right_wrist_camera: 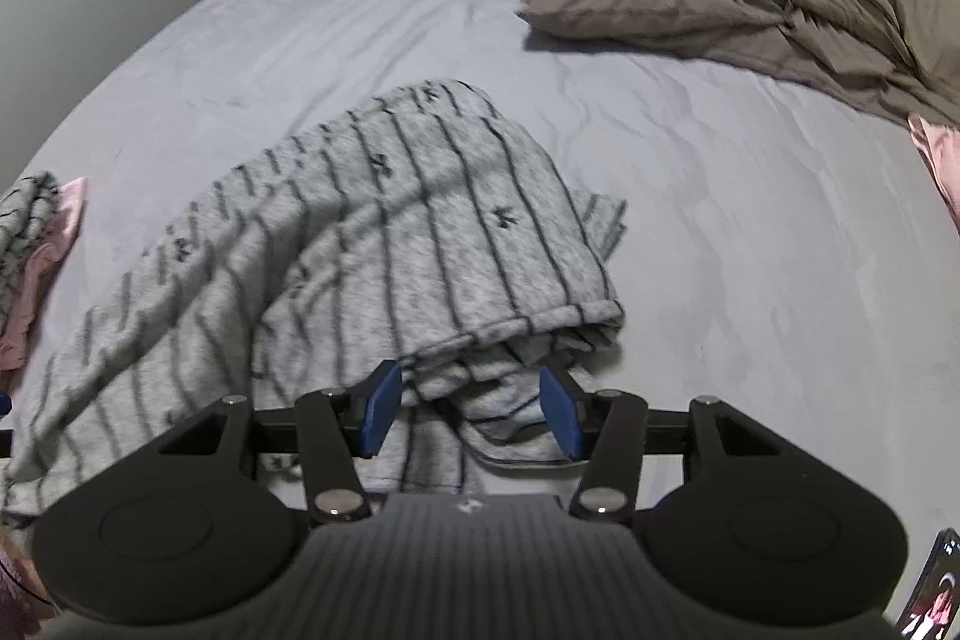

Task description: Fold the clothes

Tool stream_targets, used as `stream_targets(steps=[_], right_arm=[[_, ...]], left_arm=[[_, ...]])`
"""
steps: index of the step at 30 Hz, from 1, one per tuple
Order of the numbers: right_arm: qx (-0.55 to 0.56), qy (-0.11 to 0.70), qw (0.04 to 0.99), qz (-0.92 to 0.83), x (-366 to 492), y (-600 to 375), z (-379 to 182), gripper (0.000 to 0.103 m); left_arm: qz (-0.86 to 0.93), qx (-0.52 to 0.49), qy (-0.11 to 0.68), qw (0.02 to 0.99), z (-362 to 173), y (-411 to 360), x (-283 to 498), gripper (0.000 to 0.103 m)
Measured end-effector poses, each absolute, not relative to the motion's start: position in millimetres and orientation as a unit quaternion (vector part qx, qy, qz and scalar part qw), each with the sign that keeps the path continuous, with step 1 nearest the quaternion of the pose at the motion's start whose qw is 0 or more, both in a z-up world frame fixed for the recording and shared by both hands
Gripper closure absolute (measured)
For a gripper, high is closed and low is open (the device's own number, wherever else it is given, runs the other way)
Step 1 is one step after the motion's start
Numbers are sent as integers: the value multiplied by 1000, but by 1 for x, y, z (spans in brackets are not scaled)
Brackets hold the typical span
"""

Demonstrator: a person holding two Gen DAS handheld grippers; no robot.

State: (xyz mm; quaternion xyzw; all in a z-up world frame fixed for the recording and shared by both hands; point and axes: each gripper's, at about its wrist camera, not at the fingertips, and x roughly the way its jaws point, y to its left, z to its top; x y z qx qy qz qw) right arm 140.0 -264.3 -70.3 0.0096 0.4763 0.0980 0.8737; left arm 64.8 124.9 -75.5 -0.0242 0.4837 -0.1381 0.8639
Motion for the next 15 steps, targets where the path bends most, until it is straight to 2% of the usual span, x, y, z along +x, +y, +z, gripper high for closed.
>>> stream_targets(steps=[9, 15], right_arm=[[38, 481, 873, 70, 174, -283, -83, 43], [69, 484, 870, 62, 199, -293, -97, 42]], left_arm=[[-112, -72, 546, 827, -118, 126, 104, 55], [-131, -16, 548, 826, -121, 112, 105, 91]])
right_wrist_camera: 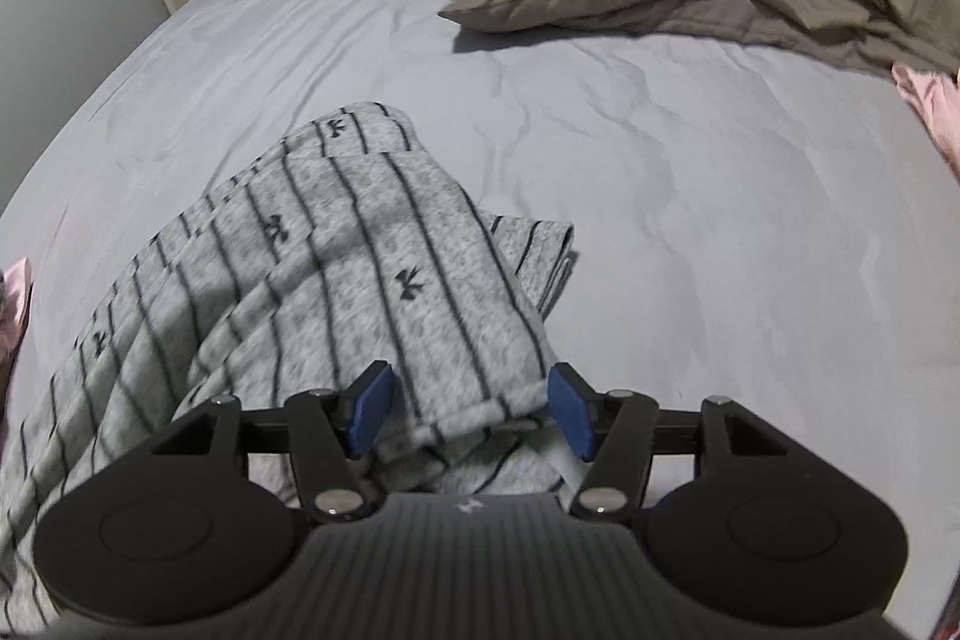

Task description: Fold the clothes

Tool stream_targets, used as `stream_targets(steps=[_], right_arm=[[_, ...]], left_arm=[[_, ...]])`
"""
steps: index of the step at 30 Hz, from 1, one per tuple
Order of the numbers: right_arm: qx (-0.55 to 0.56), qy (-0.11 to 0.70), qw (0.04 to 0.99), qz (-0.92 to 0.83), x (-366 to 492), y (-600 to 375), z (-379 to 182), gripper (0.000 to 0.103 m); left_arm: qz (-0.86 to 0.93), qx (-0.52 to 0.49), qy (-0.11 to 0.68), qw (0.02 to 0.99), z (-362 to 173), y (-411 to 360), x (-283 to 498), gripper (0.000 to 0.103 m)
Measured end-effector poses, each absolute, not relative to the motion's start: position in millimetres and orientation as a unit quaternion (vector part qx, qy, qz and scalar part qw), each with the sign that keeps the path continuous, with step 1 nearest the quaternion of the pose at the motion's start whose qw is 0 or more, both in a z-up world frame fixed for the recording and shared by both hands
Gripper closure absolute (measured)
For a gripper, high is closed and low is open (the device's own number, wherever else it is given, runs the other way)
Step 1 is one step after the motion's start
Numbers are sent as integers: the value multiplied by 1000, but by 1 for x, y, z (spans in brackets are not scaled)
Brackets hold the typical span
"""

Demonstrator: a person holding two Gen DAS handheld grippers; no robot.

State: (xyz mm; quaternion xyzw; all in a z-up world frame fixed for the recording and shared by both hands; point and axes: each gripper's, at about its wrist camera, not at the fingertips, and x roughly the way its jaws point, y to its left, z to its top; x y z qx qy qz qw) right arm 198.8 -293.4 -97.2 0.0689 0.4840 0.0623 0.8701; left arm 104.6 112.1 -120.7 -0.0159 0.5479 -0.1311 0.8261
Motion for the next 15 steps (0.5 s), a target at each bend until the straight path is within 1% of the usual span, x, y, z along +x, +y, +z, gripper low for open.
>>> stream_targets(steps=[1, 2, 3, 4, 5, 12, 15], right_arm=[[78, 488, 867, 63, 203, -294, -101, 44], [88, 492, 863, 65, 205, -294, -104, 64], [96, 496, 860, 67, 208, -295, -106, 77], [101, 499, 858, 68, 209, -294, -107, 86], [101, 498, 859, 67, 210, -293, -105, 90], [76, 472, 873, 98, 186, -286, -65, 93], [59, 472, 870, 127, 164, -281, -49, 93]], left_arm=[[-128, -11, 545, 828, -119, 112, 104, 97], [-125, -9, 540, 832, -116, 113, 103, 97], [-122, -7, 535, 836, -113, 114, 103, 98], [-119, -5, 530, 840, -109, 115, 102, 100], [-113, 0, 520, 846, -103, 115, 102, 100], [-42, 5, 398, 916, -28, 144, 90, 100], [-24, -12, 365, 930, 0, 160, 79, 100]])
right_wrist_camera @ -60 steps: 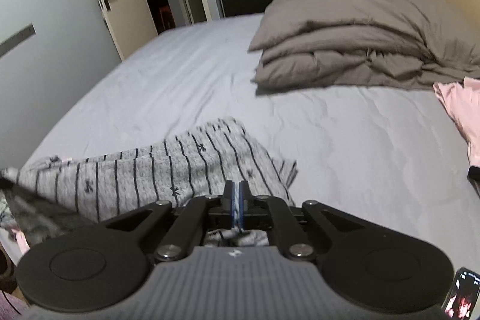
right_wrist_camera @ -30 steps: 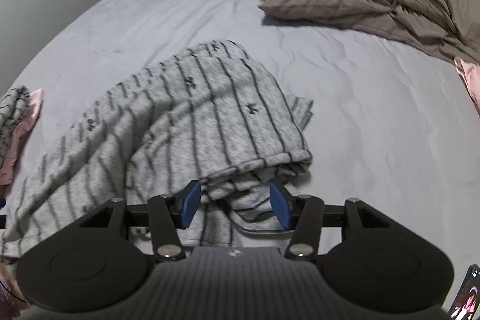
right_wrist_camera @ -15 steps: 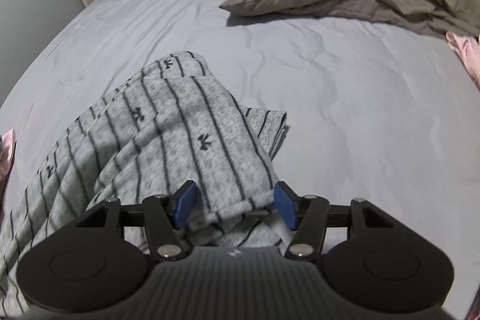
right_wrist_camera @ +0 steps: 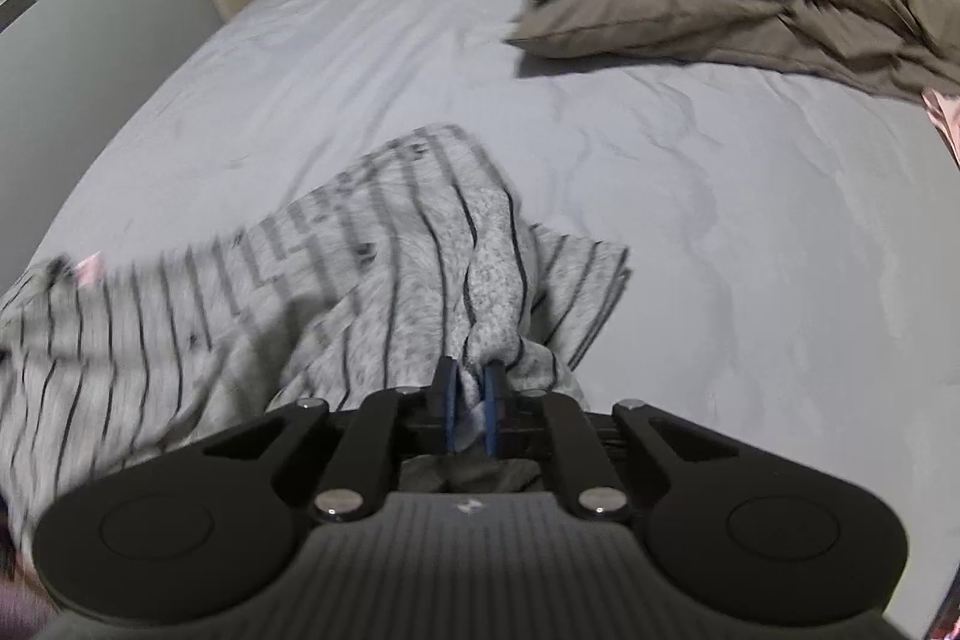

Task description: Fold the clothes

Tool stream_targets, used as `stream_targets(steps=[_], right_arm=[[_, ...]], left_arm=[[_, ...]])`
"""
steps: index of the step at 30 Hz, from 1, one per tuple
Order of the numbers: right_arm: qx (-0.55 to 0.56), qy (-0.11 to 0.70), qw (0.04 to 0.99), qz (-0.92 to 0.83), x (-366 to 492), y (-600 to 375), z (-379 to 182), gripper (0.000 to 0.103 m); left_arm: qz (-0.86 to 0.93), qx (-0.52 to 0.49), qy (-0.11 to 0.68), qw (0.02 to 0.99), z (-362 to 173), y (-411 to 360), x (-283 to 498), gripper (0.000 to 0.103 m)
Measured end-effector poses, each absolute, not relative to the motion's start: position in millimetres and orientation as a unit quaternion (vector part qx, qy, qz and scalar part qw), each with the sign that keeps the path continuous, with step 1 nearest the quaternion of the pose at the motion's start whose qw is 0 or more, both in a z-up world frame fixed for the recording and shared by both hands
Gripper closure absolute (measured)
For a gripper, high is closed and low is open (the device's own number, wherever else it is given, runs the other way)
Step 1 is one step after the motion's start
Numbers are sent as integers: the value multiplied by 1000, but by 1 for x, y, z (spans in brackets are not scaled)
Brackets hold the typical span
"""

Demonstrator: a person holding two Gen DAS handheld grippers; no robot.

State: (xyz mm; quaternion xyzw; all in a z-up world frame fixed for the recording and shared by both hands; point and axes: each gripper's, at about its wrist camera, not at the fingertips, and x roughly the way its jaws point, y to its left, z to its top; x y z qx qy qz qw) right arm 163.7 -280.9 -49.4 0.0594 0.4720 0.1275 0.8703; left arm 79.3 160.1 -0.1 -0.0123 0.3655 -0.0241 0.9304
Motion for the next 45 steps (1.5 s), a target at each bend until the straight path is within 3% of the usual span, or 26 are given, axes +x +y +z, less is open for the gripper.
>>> stream_targets(steps=[8, 20, 30, 31, 34, 42, 45], right_arm=[[14, 510, 834, 211, 90, -248, -47, 94], [-33, 612, 700, 366, 4, -185, -92, 103], [-3, 539, 796, 274, 84, -232, -51, 95], [1, 531, 806, 261, 91, -239, -49, 91], [7, 503, 837, 216, 115, -270, -48, 49], [7, 454, 878, 150, 185, -290, -69, 51], [20, 459, 879, 129, 213, -293, -82, 37]], left_arm=[[-5, 73, 336, 939, 39, 162, 45, 100], [13, 116, 378, 918, 18, 163, 29, 100], [16, 119, 385, 915, 7, 166, 40, 100], [16, 118, 385, 915, 7, 167, 42, 100], [18, 117, 386, 915, 4, 168, 47, 100], [27, 119, 402, 908, -6, 172, 60, 100], [28, 118, 406, 906, -8, 174, 64, 100]])
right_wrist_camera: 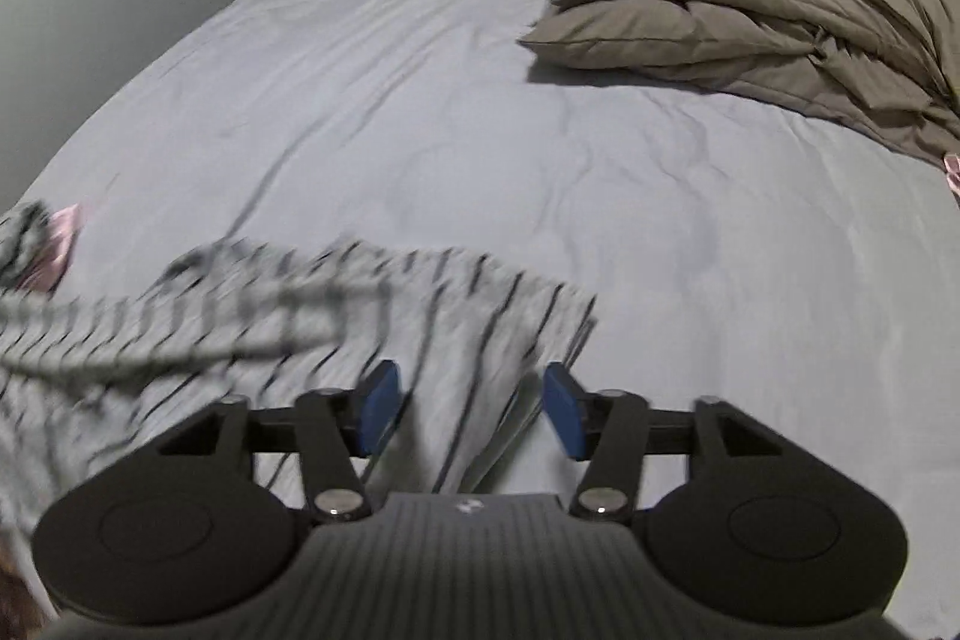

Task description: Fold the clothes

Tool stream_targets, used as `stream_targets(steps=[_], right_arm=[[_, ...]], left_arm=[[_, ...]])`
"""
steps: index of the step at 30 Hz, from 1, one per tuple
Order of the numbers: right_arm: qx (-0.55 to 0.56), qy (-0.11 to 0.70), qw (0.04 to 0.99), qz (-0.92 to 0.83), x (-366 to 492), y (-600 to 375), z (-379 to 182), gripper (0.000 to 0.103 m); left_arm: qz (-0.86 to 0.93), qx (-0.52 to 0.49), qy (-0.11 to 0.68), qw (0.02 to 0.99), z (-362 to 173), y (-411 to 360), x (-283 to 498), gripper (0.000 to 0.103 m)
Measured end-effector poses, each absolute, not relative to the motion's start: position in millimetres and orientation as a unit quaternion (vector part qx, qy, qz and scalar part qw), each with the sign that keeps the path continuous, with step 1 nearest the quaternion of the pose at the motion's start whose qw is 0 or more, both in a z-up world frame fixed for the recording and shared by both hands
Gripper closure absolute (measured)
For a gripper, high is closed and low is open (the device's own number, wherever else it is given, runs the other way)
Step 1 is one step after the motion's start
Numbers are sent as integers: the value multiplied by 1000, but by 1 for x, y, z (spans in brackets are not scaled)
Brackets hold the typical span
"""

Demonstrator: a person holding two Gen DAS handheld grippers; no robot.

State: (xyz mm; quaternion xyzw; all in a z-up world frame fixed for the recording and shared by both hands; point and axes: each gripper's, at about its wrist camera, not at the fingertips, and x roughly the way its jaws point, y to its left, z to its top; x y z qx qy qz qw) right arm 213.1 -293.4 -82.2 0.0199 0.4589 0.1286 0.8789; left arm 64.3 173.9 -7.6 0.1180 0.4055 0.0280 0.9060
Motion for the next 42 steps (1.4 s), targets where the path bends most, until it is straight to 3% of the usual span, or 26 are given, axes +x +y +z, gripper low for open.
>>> stream_targets(steps=[4, 6, 7, 10, 16, 24, 28, 33, 42], right_arm=[[88, 493, 858, 114, 239, -303, -106, 35], [123, 513, 842, 114, 246, -304, -116, 54], [134, 519, 836, 119, 246, -302, -119, 79], [122, 510, 842, 125, 244, -295, -107, 88], [127, 416, 895, 95, 221, -296, -40, 91], [144, 232, 960, 54, 152, -320, 74, 91], [142, 180, 972, 54, 110, -333, 109, 91], [107, 241, 960, 93, 77, -328, 99, 91], [37, 421, 892, 158, 42, -287, -2, 91]], left_arm=[[28, 116, 408, 905, -8, 176, 71, 100], [28, 116, 408, 905, -8, 177, 74, 100], [28, 115, 407, 906, -7, 178, 74, 100], [31, 107, 397, 911, -2, 180, 73, 100], [35, 86, 338, 937, 25, 174, 65, 100], [38, 45, 222, 973, 87, 165, 45, 100], [42, 44, 206, 977, 98, 168, 40, 100], [41, 86, 270, 958, 72, 174, 46, 100], [48, 131, 361, 922, 25, 185, 48, 100]])
